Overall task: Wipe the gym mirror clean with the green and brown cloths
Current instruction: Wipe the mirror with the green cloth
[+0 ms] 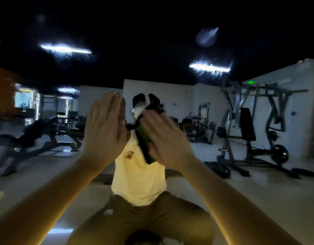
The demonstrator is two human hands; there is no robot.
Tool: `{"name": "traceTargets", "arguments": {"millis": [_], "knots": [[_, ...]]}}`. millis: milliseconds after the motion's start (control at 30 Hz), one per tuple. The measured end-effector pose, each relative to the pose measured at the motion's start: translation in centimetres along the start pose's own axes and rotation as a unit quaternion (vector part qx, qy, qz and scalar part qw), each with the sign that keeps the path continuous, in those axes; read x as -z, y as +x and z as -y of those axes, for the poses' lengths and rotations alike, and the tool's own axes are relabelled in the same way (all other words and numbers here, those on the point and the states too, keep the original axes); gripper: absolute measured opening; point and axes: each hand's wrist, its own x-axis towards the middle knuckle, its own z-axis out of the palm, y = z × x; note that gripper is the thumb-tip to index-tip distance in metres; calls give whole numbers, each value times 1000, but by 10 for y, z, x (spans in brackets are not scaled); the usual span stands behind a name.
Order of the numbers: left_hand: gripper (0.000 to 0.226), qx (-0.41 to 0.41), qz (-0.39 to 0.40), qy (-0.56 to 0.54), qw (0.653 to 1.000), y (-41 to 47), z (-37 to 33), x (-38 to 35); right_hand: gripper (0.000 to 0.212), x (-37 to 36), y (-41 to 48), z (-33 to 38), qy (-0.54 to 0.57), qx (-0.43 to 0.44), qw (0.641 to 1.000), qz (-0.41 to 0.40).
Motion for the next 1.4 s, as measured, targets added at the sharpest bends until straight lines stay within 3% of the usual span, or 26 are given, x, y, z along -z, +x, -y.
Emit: {"name": "traceTargets", "arguments": {"millis": [100,233,300,333,400,500,600,667,833,967,1033,1167,1300,1367,1400], "knots": [[77,-21,65,43,997,11,2,-17,71,11,-45,-81,-7,-223,975,-19],[85,-51,73,75,993,12,12,-29,72,21,-63,-136,1,-486,872,-49],[85,-56,71,81,993,12,13,-29,77,24,-28,-125,17,-554,830,-63],[84,-56,75,82,992,12,13,-30,78,25,-5,-110,18,-549,833,-69],[83,-52,79,77,993,10,11,-31,74,23,37,-70,-9,-469,880,-70],[78,-48,81,80,992,13,9,-20,68,15,81,-10,-30,-234,971,-31],[57,-65,39,64,995,33,4,1,66,17,82,-15,-46,-71,996,-17],[53,-70,10,45,996,53,-5,8,67,21,64,-55,-61,-88,994,-26],[75,-81,24,85,993,106,-32,-15,69,38,-2,-172,-62,-318,945,-33],[91,-66,61,140,986,119,-34,-42,70,48,-28,-221,-33,-486,871,-60],[91,-69,56,139,986,114,-33,-48,73,52,-3,-215,-16,-527,847,-69],[83,-68,52,122,989,114,-34,-41,71,56,78,-161,-58,-424,898,-100],[60,-45,-15,44,998,132,-35,-20,69,53,131,-110,-54,-178,981,-62],[59,-22,-36,43,998,150,-31,-18,68,55,131,-125,-74,-93,992,-38],[62,-18,-28,60,998,158,-30,-21,68,57,125,-142,-82,-97,991,-47]]}}
